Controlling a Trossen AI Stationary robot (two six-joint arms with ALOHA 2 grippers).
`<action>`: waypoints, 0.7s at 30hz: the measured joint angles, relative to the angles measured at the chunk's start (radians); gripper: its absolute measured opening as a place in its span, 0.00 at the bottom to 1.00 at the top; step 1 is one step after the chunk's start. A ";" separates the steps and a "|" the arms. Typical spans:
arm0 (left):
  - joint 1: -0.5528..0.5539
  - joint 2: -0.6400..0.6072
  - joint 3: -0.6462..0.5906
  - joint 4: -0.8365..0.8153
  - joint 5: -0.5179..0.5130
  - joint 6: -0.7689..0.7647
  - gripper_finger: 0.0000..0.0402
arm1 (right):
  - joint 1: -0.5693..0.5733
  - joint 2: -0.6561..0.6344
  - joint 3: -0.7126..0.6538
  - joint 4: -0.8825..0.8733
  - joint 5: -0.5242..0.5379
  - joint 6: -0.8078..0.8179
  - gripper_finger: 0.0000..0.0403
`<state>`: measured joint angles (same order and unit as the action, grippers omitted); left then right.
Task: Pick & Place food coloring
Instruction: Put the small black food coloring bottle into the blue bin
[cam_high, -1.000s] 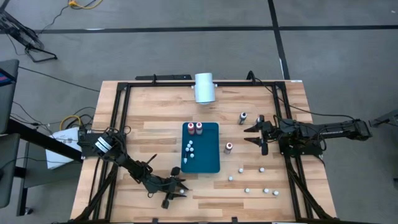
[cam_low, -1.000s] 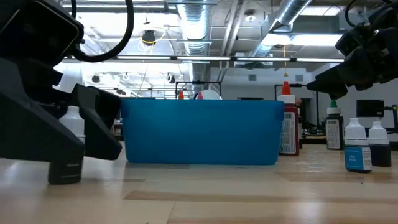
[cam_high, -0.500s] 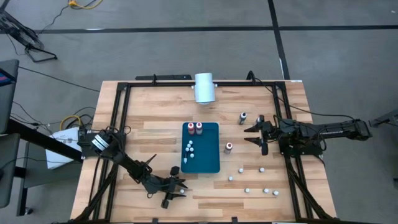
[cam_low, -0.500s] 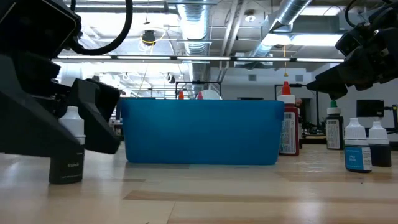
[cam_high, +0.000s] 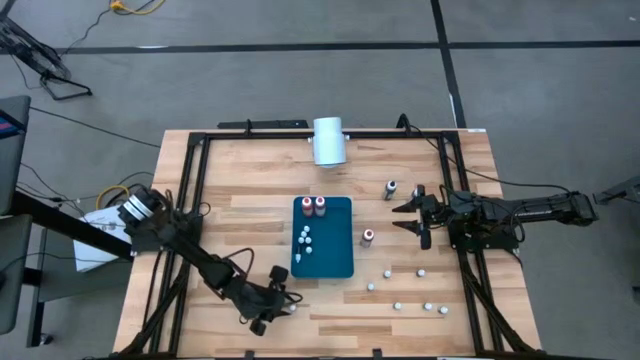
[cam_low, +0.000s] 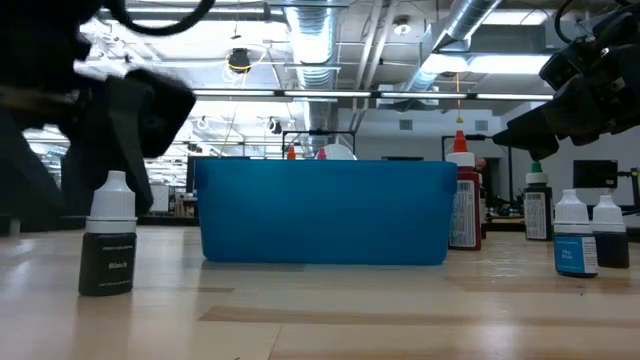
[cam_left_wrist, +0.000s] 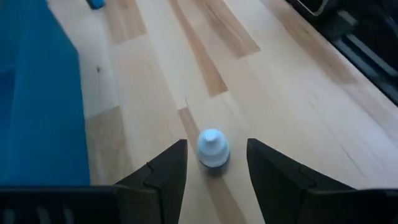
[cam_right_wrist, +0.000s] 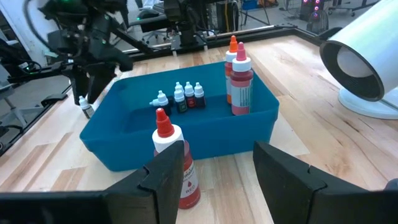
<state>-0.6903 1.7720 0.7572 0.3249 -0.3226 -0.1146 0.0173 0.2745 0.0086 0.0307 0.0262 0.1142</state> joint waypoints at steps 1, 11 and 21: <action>0.000 -0.005 0.025 -0.056 0.003 0.009 0.40 | 0.000 0.000 0.000 0.000 0.000 0.000 0.46; 0.022 -0.008 0.262 -0.538 0.004 0.141 0.40 | 0.000 0.000 0.000 0.000 0.000 0.000 0.46; 0.052 -0.004 0.339 -0.741 0.103 0.182 0.40 | 0.000 0.000 0.000 0.000 0.000 0.000 0.46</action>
<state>-0.6387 1.7679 1.0961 -0.4157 -0.2191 0.0676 0.0172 0.2745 0.0086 0.0307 0.0263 0.1143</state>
